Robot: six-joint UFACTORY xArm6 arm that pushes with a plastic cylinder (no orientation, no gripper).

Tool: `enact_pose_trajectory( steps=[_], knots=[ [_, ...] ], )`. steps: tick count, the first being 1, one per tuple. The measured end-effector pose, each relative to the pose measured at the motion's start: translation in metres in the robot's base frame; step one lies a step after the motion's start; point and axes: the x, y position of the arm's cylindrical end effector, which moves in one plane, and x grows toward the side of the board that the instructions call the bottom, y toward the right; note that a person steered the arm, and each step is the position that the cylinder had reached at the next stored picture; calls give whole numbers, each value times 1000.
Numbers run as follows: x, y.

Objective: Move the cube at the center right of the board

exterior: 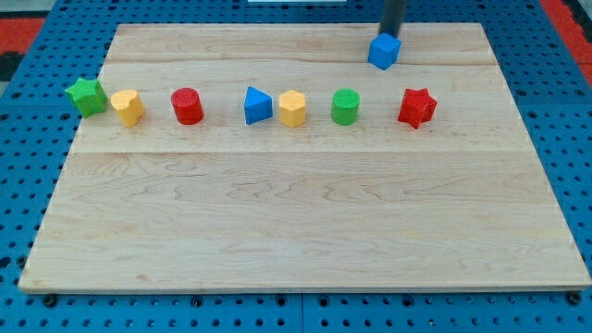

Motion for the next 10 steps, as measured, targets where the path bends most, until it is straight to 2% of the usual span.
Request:
enact_pose_trajectory(
  steps=[1,2,3,4,5,6,8,9,10],
  knots=[
    [17,-3],
    [31,-35],
    [53,4],
    [78,80],
    [86,69],
    [43,33],
    [65,40],
    [87,14],
    [114,59]
  ],
)
